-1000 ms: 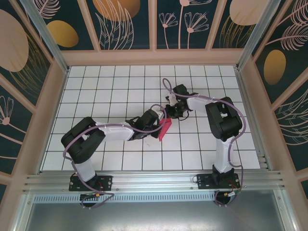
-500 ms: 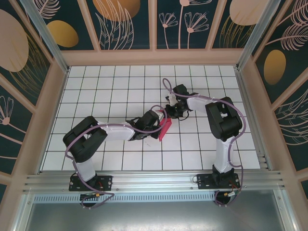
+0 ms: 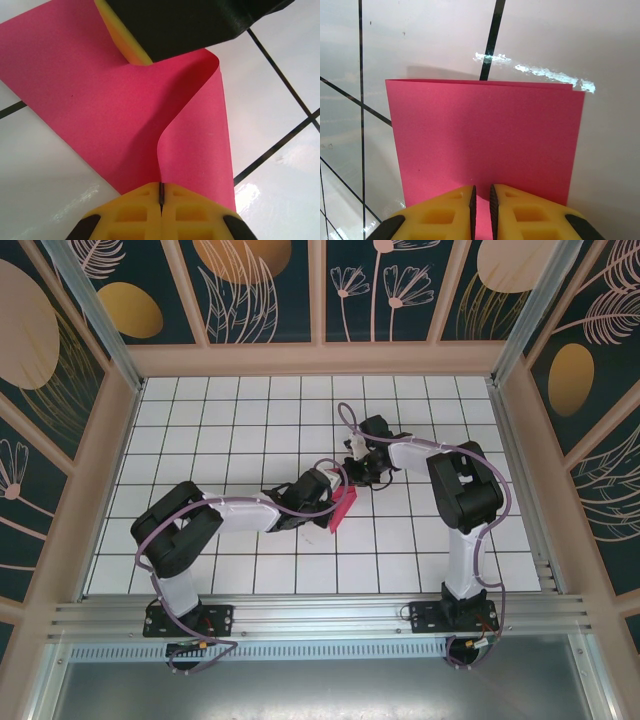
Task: Fold a paper plane with a square sheet of paper (pick it up from the middle)
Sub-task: Third fold the triangle at the center of the table.
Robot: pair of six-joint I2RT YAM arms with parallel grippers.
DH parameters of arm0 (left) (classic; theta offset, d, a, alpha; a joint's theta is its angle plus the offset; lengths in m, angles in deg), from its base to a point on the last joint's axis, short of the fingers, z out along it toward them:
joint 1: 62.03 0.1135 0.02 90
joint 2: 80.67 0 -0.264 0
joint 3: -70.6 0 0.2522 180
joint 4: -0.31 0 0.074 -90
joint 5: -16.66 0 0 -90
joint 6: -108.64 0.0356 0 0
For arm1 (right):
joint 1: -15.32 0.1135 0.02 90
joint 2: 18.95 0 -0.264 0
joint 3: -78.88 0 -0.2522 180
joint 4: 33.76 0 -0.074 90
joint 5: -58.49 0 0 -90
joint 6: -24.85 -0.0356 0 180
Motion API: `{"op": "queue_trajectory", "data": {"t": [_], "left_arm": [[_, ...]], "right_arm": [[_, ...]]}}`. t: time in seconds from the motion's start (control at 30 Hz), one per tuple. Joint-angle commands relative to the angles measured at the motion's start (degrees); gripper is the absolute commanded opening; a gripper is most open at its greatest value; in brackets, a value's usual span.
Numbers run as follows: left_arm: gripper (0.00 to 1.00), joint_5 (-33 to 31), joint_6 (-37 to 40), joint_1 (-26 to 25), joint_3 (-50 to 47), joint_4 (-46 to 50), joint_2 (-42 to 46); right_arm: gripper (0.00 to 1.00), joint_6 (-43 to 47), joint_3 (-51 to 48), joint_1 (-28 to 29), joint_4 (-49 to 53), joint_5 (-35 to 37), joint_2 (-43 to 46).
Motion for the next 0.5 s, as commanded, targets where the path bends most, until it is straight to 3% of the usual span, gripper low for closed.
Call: {"op": "queue_trajectory", "data": {"t": [0.0,0.47], "left_arm": [[0.07,-0.06,1.39,0.49,1.66,0.90,-1.55],[0.06,-1.02,0.45,0.49,-1.21,0.57,-2.05]], "right_arm": [[0.20,0.26,-0.47,0.67,1.66,0.29,-1.73],[0.21,0.21,1.73,0.64,2.58,0.11,-0.97]]}}
